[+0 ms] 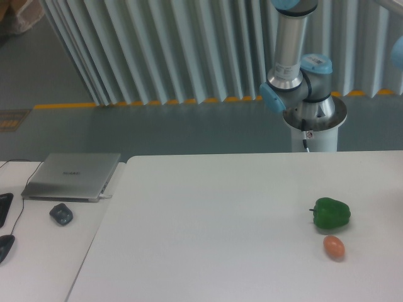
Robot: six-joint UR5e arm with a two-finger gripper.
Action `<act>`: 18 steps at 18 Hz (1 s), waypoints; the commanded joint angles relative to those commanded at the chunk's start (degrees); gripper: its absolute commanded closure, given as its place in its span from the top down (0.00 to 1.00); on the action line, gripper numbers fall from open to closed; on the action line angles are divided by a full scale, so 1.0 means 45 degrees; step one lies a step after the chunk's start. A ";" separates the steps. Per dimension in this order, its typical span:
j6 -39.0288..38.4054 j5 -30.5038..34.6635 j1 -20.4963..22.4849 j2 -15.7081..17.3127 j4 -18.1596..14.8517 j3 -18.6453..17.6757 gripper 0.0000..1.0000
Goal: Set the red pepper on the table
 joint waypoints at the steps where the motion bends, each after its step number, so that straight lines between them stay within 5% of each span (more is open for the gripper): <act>1: -0.0296 -0.0292 0.0060 0.0020 0.0039 0.0000 1.00; 4: -0.0631 -0.2086 0.0412 0.0137 0.1072 -0.0156 1.00; 11: -0.3072 -0.2658 0.0529 0.0177 0.1191 0.0291 1.00; 18: -0.3190 -0.2619 0.1076 -0.1969 0.2635 0.1853 1.00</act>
